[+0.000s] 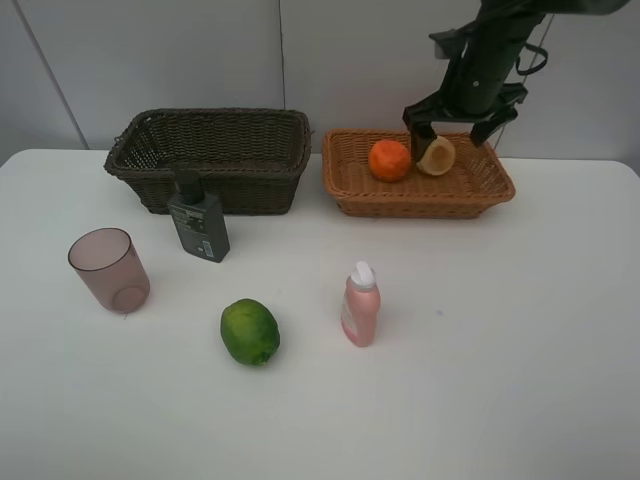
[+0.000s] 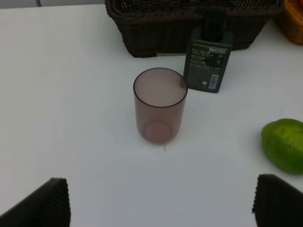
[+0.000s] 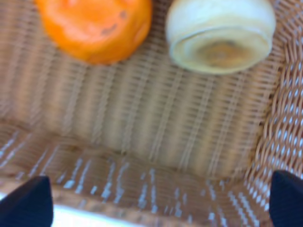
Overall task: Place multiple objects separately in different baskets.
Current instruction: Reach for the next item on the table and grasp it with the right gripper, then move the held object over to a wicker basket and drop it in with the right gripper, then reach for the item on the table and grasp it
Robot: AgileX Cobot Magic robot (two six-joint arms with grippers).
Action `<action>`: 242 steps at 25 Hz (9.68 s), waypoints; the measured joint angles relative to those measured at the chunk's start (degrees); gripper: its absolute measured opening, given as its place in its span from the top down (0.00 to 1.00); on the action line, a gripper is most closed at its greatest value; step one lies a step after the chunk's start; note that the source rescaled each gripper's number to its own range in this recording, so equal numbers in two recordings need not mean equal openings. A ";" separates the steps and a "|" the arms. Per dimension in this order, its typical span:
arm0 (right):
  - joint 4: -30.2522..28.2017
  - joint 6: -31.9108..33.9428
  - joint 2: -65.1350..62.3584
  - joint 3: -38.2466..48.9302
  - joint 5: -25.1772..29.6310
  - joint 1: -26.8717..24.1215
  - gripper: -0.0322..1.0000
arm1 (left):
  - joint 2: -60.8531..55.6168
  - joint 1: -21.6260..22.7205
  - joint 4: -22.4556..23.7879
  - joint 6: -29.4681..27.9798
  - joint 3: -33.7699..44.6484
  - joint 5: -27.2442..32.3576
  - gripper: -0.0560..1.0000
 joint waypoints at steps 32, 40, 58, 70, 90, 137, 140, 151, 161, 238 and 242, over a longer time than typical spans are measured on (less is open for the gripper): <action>6.06 9.97 -17.82 24.43 2.81 26.59 0.00 | 0.00 0.00 0.00 0.00 0.00 0.00 0.00; 5.87 10.44 -17.46 30.95 -3.74 26.59 0.00 | 0.00 0.00 0.00 0.00 0.00 0.00 0.00; 5.76 10.44 -7.27 31.29 -6.96 26.59 0.00 | 0.00 0.00 0.00 0.00 0.00 0.00 0.00; 5.76 10.39 -5.72 31.29 -8.71 26.59 0.03 | 0.00 0.00 0.00 0.00 0.00 0.00 0.00; 4.78 10.28 -5.72 31.29 -8.81 26.59 0.96 | 0.00 0.00 0.00 0.00 0.00 0.00 0.00; 2.18 2.90 -6.67 -0.84 -12.55 26.30 0.96 | 0.00 0.00 0.00 0.00 0.00 0.00 0.00; 1.31 2.90 -4.70 -2.28 -17.72 26.10 0.96 | 0.00 0.00 0.00 0.00 0.00 0.00 0.00; 1.29 2.84 4.12 -2.58 -41.07 21.89 0.96 | 0.00 0.00 0.00 0.00 0.00 0.00 0.00; 1.41 2.84 13.03 -2.58 -48.13 19.81 0.96 | 0.00 0.00 0.00 0.00 0.00 0.00 0.00; 3.00 -1.50 -50.09 50.24 -28.36 8.19 0.03 | 0.00 0.00 0.00 0.00 0.00 0.00 0.00; 3.94 -1.56 -57.13 55.42 -27.37 3.40 0.03 | 0.00 0.00 0.00 0.00 0.00 0.00 0.00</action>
